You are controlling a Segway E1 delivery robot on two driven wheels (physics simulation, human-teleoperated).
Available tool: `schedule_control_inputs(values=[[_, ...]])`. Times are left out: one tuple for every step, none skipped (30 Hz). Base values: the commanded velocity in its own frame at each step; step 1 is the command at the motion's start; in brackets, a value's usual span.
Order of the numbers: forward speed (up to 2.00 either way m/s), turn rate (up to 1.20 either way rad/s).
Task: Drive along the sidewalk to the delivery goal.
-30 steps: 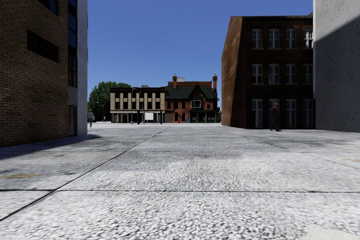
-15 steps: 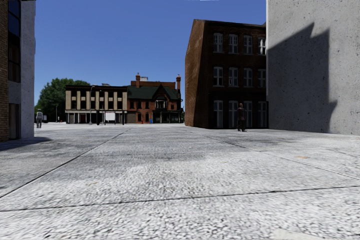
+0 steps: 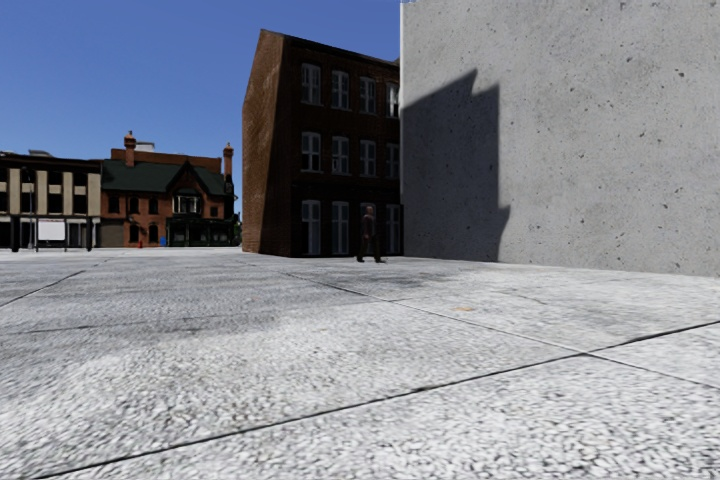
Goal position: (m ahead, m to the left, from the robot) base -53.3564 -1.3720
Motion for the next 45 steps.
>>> schedule_control_inputs(values=[[0.62, -0.77], [0.62, -0.77], [0.62, -0.78], [0.62, -0.79], [0.62, -0.79], [0.62, -0.79], [0.62, -0.79], [0.62, -0.79], [0.62, -0.79], [0.62, -0.80], [0.63, -0.80], [0.63, -0.80], [0.63, -0.80], [0.63, -0.80], [0.63, -0.81], [0.63, -0.82], [0.63, -0.83], [0.63, -0.84], [0.64, -0.84], [0.65, -0.84], [0.65, -0.84], [0.65, -0.84], [0.65, -0.84], [0.66, -0.85], [0.66, -0.85], [0.67, -0.86], [0.67, -0.87], [0.68, -0.87], [0.70, -0.87], [0.72, -0.87], [0.72, -0.87], [0.74, -0.87], [0.75, -0.87], [0.75, -0.87], [0.76, -0.87], [0.76, -0.87], [0.79, -0.87], [0.79, -0.87], [0.80, -0.87], [0.82, -0.88], [0.83, -0.88], [0.84, -0.88], [0.84, -0.88], [0.84, -0.88], [0.84, -0.89]])
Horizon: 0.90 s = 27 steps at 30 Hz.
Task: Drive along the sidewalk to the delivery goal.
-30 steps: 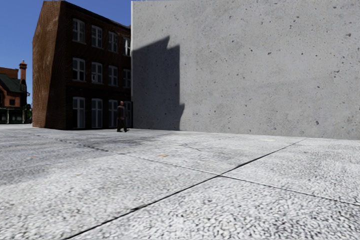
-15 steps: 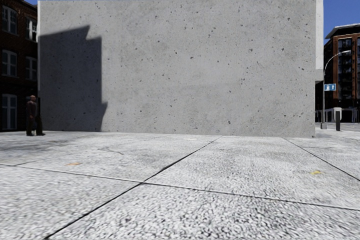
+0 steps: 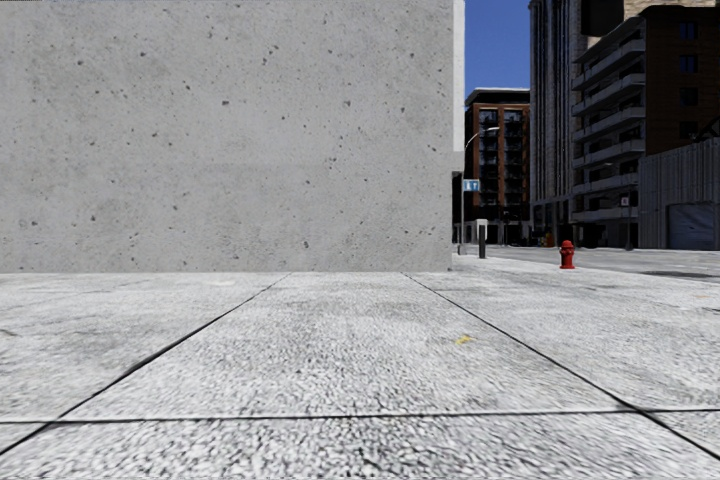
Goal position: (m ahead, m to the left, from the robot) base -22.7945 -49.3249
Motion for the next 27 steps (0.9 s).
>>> schedule_control_inputs(values=[[0.84, -0.89], [0.84, -0.90], [0.84, -0.91], [0.84, -0.91], [0.84, -0.91], [0.84, -0.91], [0.84, -0.91], [0.84, -0.91], [0.84, -0.91], [0.84, -0.91], [0.84, -0.91], [0.84, -0.91], [0.84, -0.91], [0.84, -0.91], [0.84, -0.91], [0.84, -0.91], [0.84, -0.91], [0.84, -0.91], [0.84, -0.91], [0.84, -0.91], [0.84, -0.91], [0.84, -0.91], [0.84, -0.91], [0.84, -0.91], [0.85, -0.91], [0.85, -0.91], [0.86, -0.91]])
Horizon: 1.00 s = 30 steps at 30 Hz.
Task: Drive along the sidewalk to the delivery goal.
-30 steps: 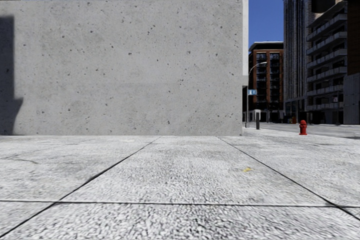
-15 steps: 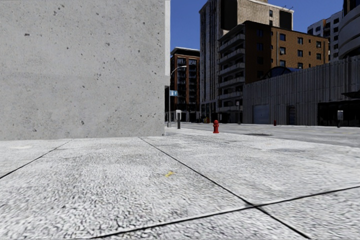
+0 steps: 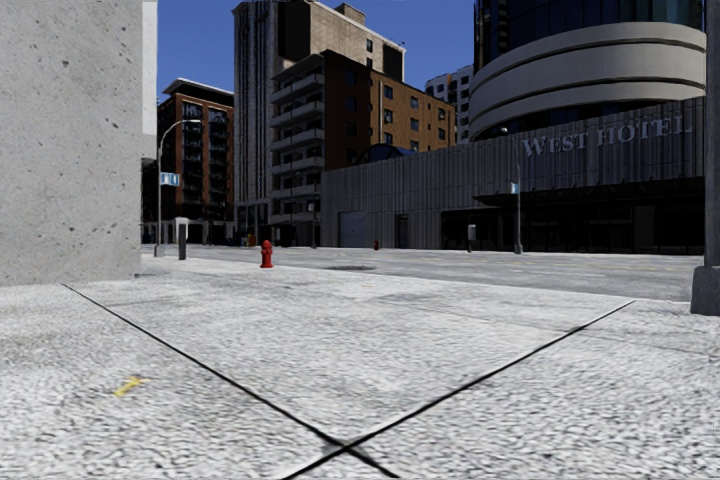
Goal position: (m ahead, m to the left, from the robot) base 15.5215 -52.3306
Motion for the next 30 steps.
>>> schedule_control_inputs(values=[[0.88, -0.91], [0.90, -0.91], [0.94, -0.91], [0.96, -0.91], [0.97, -0.91], [0.97, -0.91], [0.97, -0.91], [0.97, -0.91], [0.97, -0.91], [0.98, -0.91], [0.98, -0.91], [0.98, -0.91], [0.98, -0.91], [0.99, -0.91], [1.00, -0.91], [1.02, -0.91], [1.03, -0.91], [1.04, -0.91], [1.04, -0.91], [1.05, -0.91], [1.05, -0.91], [1.05, -0.91], [1.06, -0.91], [1.06, -0.91], [1.08, -0.91], [1.11, -0.91], [1.13, -0.91], [1.15, -0.91], [1.16, -0.91], [1.16, -0.91]])
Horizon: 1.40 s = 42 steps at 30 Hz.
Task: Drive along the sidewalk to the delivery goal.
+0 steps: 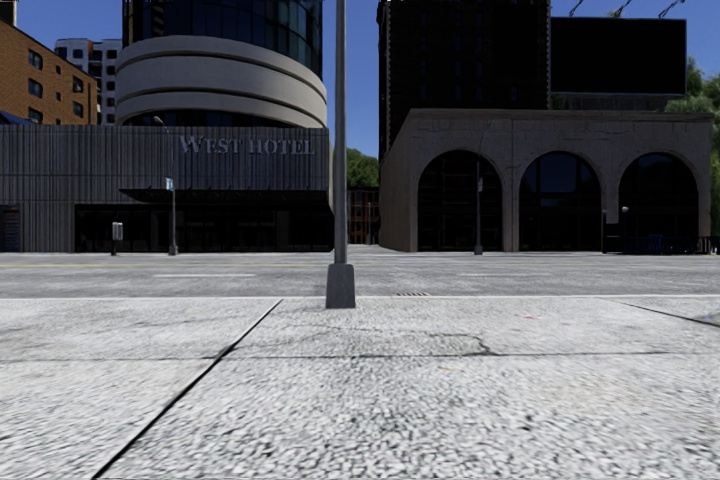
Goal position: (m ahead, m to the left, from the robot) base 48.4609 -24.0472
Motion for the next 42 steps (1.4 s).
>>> schedule_control_inputs(values=[[1.16, -0.91], [1.16, -0.91], [1.16, -0.91], [1.16, -0.91], [1.16, -0.91], [1.17, -0.91], [1.18, -0.91], [1.18, -0.91], [1.18, -0.91], [1.19, -0.91], [1.20, -0.91], [1.21, -0.91], [1.23, -0.91], [1.24, -0.91], [1.26, -0.91], [1.26, -0.91], [1.29, -0.91], [1.55, -0.91], [2.00, -0.91], [2.00, -0.91], [2.00, -0.91], [2.00, -0.91], [2.00, -0.91], [2.00, -0.89], [2.00, -0.88], [2.00, -0.88], [2.00, -0.88], [2.00, -0.88], [2.00, -0.88], [2.00, -0.88], [2.00, -0.88], [2.00, -0.88], [2.00, -0.88], [2.00, -0.87], [2.00, -0.87], [2.00, -0.83], [2.00, -0.80], [2.00, -0.78], [2.00, -0.78], [2.00, -0.78], [2.00, -0.66], [2.00, 0.00]])
